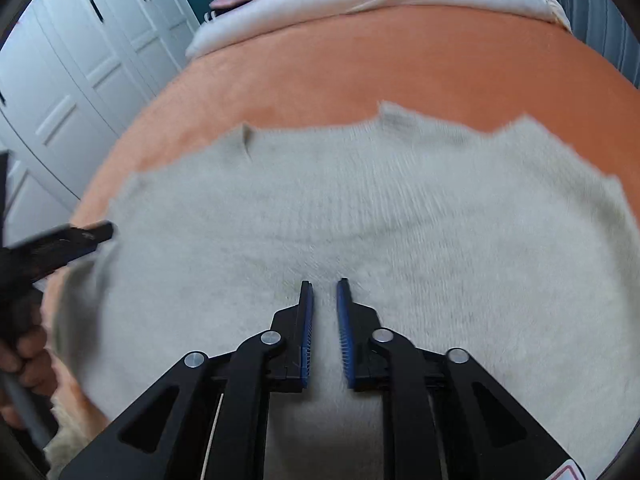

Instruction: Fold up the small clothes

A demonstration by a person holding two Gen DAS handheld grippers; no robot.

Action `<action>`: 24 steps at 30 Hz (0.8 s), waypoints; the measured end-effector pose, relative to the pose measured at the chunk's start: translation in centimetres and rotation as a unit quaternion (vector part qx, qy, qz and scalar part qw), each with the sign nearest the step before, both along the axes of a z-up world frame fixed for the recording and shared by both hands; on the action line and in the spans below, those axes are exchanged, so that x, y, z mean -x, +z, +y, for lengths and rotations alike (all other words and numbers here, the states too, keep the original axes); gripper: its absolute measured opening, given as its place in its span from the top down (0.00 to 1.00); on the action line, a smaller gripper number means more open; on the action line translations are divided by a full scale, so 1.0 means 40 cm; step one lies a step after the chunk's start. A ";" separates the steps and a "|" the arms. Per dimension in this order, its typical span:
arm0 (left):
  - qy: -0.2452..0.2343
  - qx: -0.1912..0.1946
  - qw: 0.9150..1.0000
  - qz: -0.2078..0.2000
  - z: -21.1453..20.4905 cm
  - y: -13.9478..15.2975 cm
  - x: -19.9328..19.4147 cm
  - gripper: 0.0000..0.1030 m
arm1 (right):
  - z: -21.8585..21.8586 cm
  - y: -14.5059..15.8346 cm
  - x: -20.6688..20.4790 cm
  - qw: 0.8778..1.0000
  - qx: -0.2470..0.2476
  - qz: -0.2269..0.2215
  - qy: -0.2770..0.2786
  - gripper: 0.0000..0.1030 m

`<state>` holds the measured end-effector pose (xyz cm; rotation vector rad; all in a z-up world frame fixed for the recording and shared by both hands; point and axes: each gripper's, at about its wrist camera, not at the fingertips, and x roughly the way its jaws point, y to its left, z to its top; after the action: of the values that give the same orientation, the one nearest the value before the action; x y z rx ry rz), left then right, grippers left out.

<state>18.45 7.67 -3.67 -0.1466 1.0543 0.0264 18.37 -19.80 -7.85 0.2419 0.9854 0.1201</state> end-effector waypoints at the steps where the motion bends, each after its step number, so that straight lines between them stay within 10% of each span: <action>1: -0.005 0.001 1.000 -0.001 0.001 0.007 0.030 0.60 | 0.007 0.025 0.022 1.000 -0.002 -0.008 0.005 0.85; 4: -0.005 0.012 1.000 0.012 0.041 -0.001 0.141 0.57 | 0.018 0.078 0.128 0.999 -0.026 -0.039 0.018 0.85; 8: 0.012 0.009 0.999 0.041 0.071 -0.075 0.211 0.56 | 0.042 -0.036 0.162 0.999 -0.017 0.015 0.024 0.91; 13: 0.010 -0.003 1.000 0.023 0.064 -0.024 0.239 0.57 | -0.004 0.065 0.212 0.999 -0.033 -0.017 -0.008 0.91; 19: 0.076 0.016 0.996 0.033 0.179 -0.031 0.250 0.40 | -0.256 0.102 0.287 0.983 0.041 -0.044 -0.175 0.53; 22: 0.095 0.018 0.994 0.055 0.215 -0.080 0.253 0.39 | -0.360 0.036 0.290 0.971 0.051 -0.008 -0.233 0.52; 24: 0.098 0.020 0.994 0.049 0.216 -0.088 0.257 0.38 | -0.395 -0.002 0.282 0.976 0.004 0.007 -0.219 0.69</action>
<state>8.18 16.29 -7.20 -0.2866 1.1361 0.1927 7.07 -35.59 -7.93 0.4464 0.9254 -0.2893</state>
